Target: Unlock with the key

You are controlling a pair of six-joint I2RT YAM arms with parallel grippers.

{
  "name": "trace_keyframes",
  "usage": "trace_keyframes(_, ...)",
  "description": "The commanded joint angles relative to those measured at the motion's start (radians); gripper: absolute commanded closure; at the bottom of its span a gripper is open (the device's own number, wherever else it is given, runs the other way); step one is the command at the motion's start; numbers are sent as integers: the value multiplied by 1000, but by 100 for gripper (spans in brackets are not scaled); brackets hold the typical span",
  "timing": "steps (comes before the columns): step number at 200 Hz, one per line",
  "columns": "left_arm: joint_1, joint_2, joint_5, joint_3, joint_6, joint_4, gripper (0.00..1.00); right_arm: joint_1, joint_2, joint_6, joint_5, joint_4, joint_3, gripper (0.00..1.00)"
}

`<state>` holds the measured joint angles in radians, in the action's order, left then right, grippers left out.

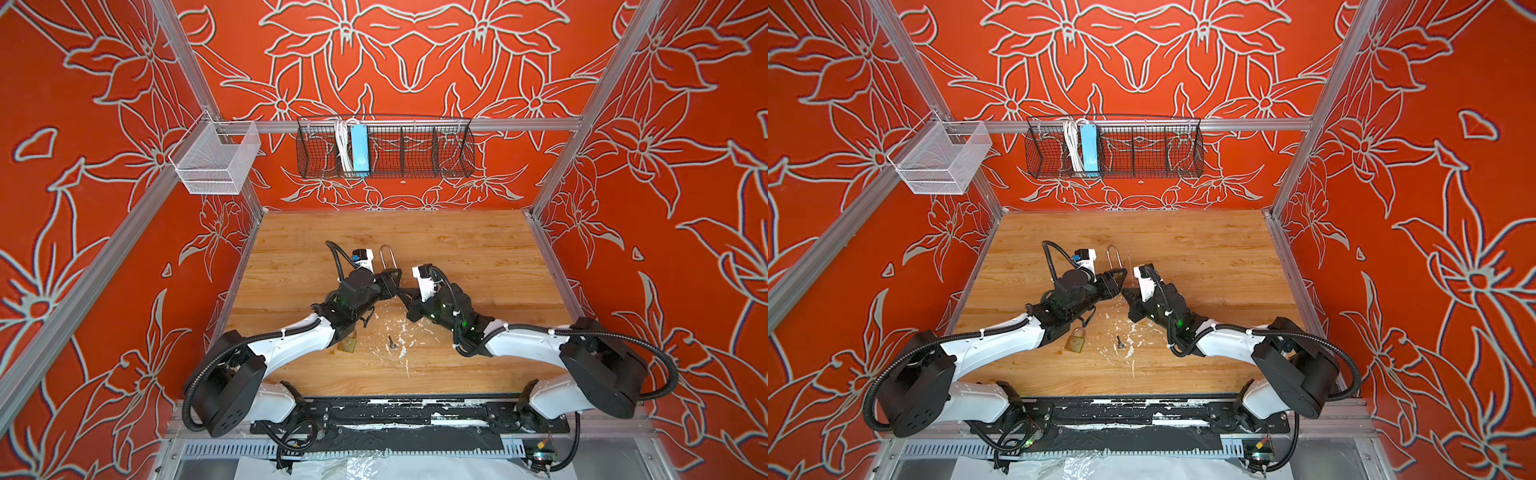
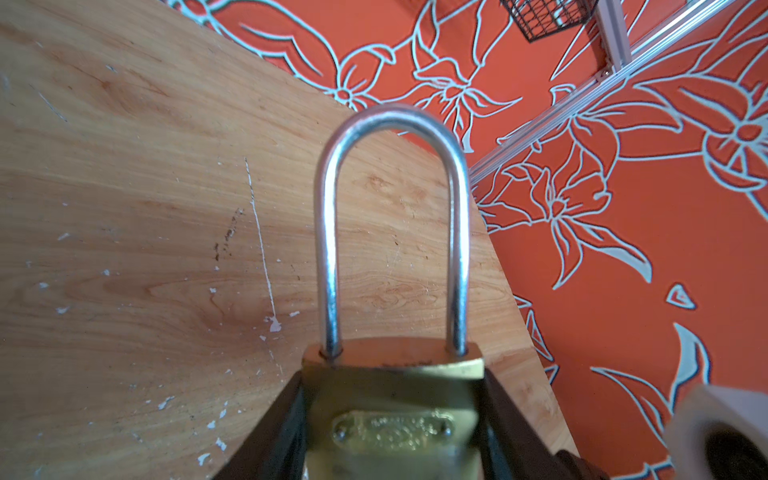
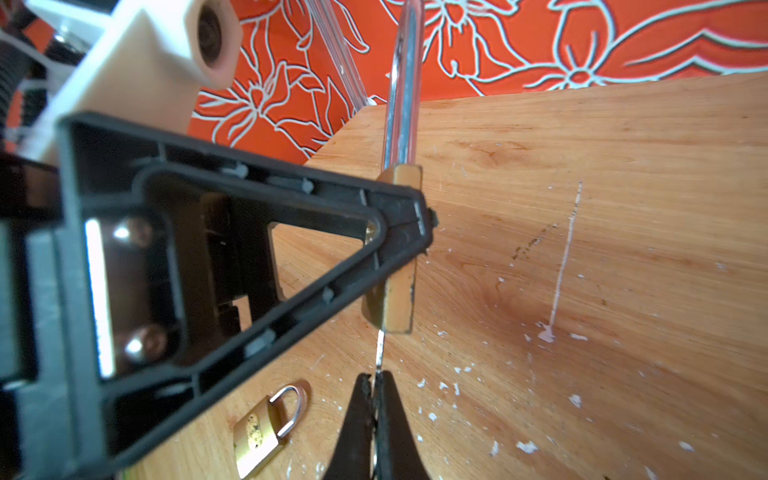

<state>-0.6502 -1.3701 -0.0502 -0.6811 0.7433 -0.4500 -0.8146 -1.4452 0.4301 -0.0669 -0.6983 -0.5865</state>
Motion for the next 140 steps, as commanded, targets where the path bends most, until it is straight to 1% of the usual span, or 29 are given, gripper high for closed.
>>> trace_keyframes(1, -86, -50, 284, -11, 0, 147, 100, 39, 65, -33, 76, -260, -43, 100)
trace_keyframes(19, -91, -68, 294, -24, -11, 152, 100, 74, 66, -10, 22, -273, -49, 100)
trace_keyframes(42, -95, -75, 285, -37, -31, 174, 100, 90, 90, -25, -15, -216, -75, 100)
trace_keyframes(59, -101, -78, 239, -57, -58, 220, 100, 106, 112, -7, -44, -190, -83, 100)
trace_keyframes(77, -104, -81, 157, -51, -53, 237, 100, 112, 130, 29, -53, -155, -93, 100)
trace_keyframes(91, -104, -79, 130, -22, -43, 188, 100, 113, 134, 76, -54, -160, -87, 100)
trace_keyframes(121, -106, -68, 145, 62, -8, 24, 100, 113, 116, 183, -31, -210, -64, 100)
trace_keyframes(140, -106, -50, 140, 70, -20, 26, 100, 113, 113, 216, -33, -217, -59, 100)
